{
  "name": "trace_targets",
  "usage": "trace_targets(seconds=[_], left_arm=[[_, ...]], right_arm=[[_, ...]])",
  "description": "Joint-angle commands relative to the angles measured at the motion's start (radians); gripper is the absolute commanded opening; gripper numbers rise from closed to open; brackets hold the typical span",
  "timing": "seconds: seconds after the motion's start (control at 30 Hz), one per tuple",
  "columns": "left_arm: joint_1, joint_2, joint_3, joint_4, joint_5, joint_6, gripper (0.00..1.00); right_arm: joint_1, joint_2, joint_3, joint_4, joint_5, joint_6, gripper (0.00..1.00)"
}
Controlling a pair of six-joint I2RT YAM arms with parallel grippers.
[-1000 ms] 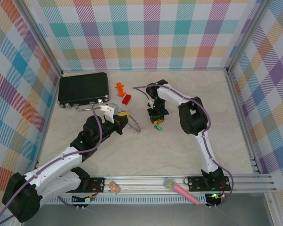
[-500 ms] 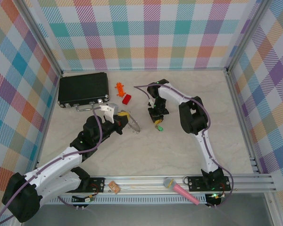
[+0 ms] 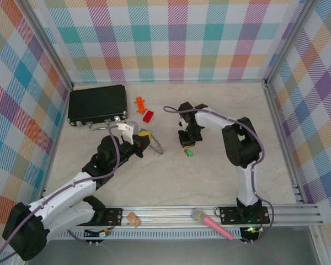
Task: Put the keys on the keyring
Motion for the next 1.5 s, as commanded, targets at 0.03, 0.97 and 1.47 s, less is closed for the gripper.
trace_targets(seconds=[0.03,0.97,1.47], left_arm=[[-0.011,0.001,-0.015,0.068,0.01,-0.016,0.0],[-0.01,0.009,-0.014,0.064,0.002,-0.009,0.0],[-0.011,0.012,-0.012,0.059,0.004,-0.006,0.0]], right_arm=[[0.024,-0.103,-0.14,0.284,0.045,0.078,0.0],[0.182,-0.29,-0.691,1.128,0.402,0.234,0.0],[0.173,-0.33,-0.494,0.777,0.366,0.17,0.36]])
